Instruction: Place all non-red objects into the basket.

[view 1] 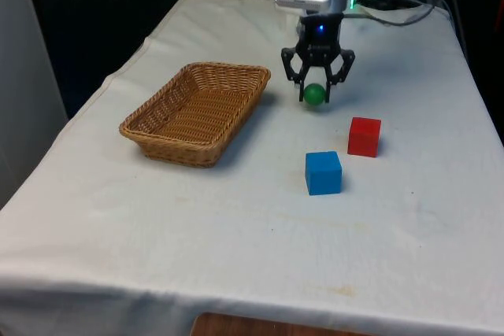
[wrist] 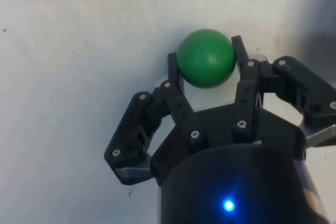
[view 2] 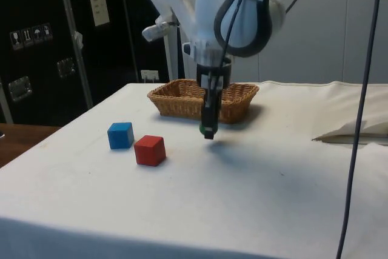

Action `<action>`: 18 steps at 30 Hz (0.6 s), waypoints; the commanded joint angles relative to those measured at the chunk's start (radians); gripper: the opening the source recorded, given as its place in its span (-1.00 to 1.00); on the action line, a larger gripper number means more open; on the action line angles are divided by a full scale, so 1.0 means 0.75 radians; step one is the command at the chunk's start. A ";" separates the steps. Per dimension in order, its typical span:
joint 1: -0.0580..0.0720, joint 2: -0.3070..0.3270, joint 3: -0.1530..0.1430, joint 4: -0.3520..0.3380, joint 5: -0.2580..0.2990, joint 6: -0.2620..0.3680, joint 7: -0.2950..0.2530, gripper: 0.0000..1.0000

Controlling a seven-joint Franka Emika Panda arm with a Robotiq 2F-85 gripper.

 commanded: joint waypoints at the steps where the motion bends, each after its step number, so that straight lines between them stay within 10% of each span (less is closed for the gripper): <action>1: 0.005 -0.024 -0.017 -0.005 -0.016 -0.023 0.000 -1.00; 18: -0.001 -0.221 -0.071 -0.004 -0.017 -0.184 -0.063 -1.00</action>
